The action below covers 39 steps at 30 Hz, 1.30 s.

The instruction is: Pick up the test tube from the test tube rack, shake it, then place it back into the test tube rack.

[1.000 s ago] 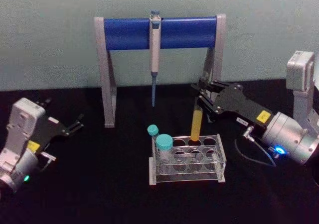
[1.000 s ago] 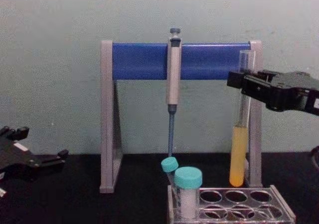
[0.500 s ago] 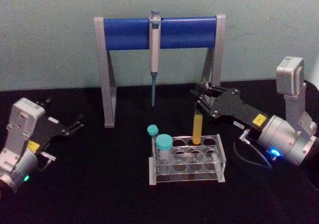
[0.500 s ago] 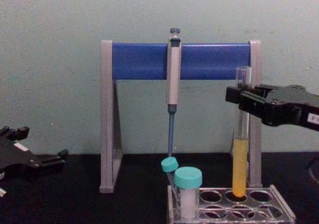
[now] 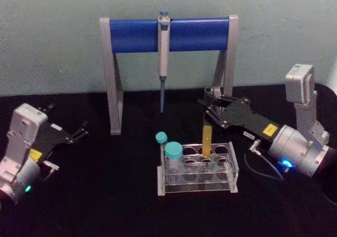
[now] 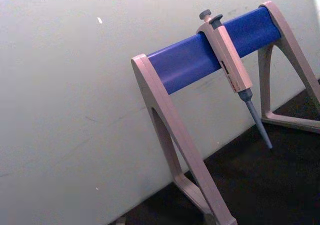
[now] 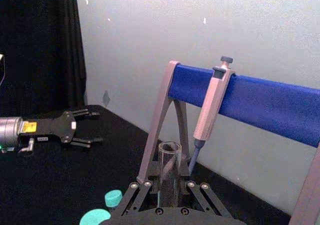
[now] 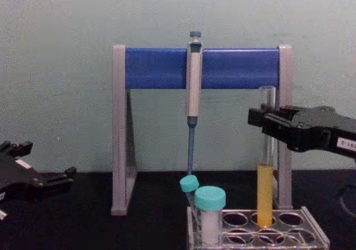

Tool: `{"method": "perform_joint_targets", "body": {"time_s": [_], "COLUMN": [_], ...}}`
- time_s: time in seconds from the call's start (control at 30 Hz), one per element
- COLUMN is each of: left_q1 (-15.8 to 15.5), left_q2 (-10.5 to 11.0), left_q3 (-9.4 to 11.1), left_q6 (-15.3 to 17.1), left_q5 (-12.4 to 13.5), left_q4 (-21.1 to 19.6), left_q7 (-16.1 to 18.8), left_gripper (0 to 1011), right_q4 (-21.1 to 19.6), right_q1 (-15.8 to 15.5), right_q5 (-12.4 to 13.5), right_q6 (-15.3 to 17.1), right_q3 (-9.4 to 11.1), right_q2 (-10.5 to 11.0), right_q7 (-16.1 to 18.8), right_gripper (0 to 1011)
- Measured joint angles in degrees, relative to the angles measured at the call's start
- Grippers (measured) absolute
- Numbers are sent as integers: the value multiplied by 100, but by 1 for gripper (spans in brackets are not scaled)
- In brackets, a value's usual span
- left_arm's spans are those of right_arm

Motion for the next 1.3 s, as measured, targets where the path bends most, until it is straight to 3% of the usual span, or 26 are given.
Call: {"method": "perform_joint_targets", "body": {"time_s": [1.3], "left_q1": [0], "left_q2": [0], "left_q3": [0], "left_q6": [0], "left_q5": [0], "left_q4": [0], "left_q7": [0], "left_gripper": [1001], "right_q4": [375], "right_q1": [163], "right_q5": [-47], "right_q6": [226], "right_q3": [-215], "right_q2": [-52], "right_q7": [144], "right_gripper": [235]}}
